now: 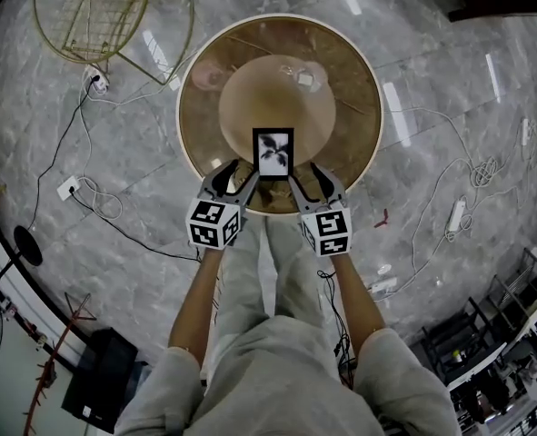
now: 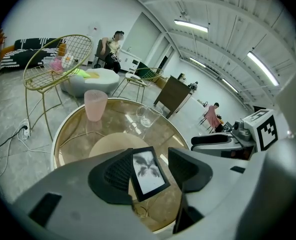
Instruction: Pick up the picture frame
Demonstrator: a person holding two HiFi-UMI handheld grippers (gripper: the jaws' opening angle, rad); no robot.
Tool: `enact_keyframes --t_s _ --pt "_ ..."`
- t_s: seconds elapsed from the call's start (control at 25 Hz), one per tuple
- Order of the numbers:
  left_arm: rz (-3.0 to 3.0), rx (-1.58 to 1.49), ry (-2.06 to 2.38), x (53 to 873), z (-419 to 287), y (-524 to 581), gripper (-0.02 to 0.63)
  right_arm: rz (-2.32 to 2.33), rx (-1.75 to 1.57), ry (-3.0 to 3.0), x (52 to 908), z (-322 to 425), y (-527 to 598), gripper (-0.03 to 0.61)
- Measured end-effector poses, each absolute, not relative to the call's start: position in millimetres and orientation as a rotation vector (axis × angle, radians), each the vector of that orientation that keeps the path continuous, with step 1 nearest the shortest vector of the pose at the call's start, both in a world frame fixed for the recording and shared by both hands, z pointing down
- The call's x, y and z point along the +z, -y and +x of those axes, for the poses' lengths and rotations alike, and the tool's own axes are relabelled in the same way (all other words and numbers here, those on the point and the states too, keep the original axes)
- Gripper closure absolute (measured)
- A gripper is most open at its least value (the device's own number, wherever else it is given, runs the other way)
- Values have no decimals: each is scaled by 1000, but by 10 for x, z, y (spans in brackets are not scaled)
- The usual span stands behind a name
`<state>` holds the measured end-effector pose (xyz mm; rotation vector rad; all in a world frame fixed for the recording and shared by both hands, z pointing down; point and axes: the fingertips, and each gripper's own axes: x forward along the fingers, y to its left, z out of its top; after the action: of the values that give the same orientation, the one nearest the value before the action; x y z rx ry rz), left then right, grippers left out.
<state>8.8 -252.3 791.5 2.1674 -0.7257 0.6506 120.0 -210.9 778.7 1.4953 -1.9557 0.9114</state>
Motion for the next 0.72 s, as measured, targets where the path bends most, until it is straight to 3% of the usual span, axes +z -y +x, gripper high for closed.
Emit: enact_keyframes --t_s 0.72 --pt "2124 703 700 8692 136 2422 403 1450 977 1909 8614 1191 2034 371"
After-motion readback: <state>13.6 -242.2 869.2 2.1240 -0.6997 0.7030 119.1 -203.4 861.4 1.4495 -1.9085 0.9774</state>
